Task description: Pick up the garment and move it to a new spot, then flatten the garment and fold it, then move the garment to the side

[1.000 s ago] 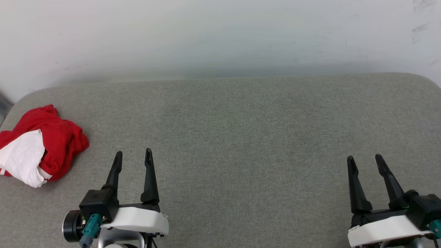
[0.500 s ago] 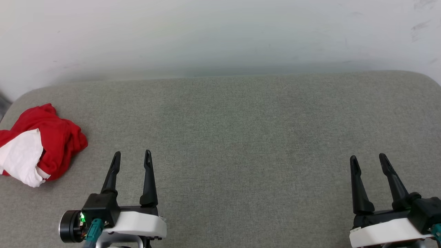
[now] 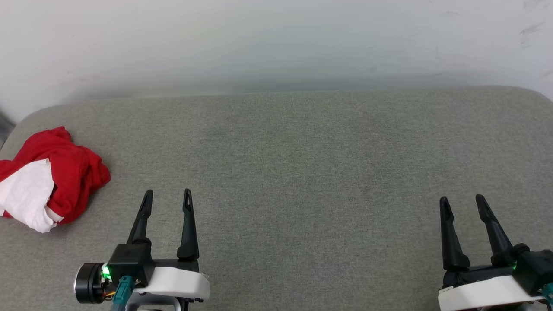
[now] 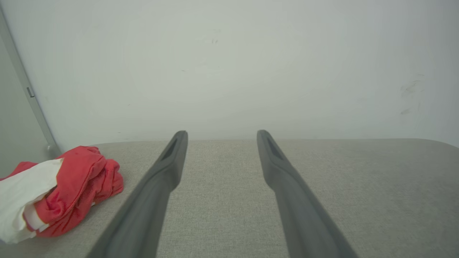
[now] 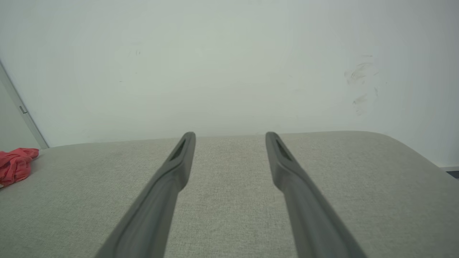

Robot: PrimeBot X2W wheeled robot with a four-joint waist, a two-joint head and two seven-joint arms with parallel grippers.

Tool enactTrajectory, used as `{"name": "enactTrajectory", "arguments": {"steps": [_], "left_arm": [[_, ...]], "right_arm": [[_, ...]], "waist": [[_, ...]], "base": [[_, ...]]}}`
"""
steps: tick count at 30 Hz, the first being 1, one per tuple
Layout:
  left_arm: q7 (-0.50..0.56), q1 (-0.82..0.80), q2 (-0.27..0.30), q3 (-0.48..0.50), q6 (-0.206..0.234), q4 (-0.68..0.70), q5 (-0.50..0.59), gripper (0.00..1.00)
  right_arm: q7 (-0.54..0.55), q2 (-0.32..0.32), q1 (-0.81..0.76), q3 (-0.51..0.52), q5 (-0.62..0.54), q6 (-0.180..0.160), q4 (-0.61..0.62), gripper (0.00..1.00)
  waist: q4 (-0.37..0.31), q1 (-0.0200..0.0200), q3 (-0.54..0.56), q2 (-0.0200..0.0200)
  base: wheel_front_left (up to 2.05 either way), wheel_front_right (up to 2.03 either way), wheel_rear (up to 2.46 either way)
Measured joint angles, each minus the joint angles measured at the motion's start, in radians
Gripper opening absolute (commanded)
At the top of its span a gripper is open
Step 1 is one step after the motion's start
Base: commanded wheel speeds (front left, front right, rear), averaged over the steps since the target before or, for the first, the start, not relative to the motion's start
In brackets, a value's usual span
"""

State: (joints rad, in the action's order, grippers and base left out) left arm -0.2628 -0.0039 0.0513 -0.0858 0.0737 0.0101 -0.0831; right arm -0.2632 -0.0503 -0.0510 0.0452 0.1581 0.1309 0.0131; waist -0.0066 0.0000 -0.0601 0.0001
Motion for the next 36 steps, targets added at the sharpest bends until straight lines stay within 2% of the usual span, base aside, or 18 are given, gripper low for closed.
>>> {"name": "enactTrajectory", "arguments": {"steps": [9, 15, 23, 36], "left_arm": [[0.000, 0.000, 0.000, -0.002, 0.002, -0.007, -0.008, 1.00], [0.000, -0.011, -0.001, -0.002, 0.004, -0.010, -0.010, 1.00], [0.000, -0.022, -0.001, 0.013, 0.007, -0.009, -0.033, 1.00], [0.000, -0.027, -0.001, 0.024, 0.019, -0.018, -0.062, 1.00]], "right_arm": [[0.000, 0.000, 0.000, -0.007, 0.017, 0.000, -0.007, 1.00], [0.000, 0.000, 0.000, -0.011, 0.013, 0.000, -0.006, 1.00], [0.000, 0.000, 0.001, -0.019, -0.009, 0.000, -0.002, 1.00], [0.000, 0.000, 0.004, -0.026, -0.046, 0.000, -0.001, 1.00]], "waist": [[0.006, 0.0000, -0.007, 0.0000], [0.036, 0.0000, -0.015, 0.0000], [0.111, -0.0001, -0.026, 0.0000], [0.274, 0.0000, -0.042, 0.0000]], "base": [[0.00, 0.00, 0.00], [0.00, 0.00, 0.00], [0.00, 0.00, 0.00], [0.00, 0.00, 0.00]]}}
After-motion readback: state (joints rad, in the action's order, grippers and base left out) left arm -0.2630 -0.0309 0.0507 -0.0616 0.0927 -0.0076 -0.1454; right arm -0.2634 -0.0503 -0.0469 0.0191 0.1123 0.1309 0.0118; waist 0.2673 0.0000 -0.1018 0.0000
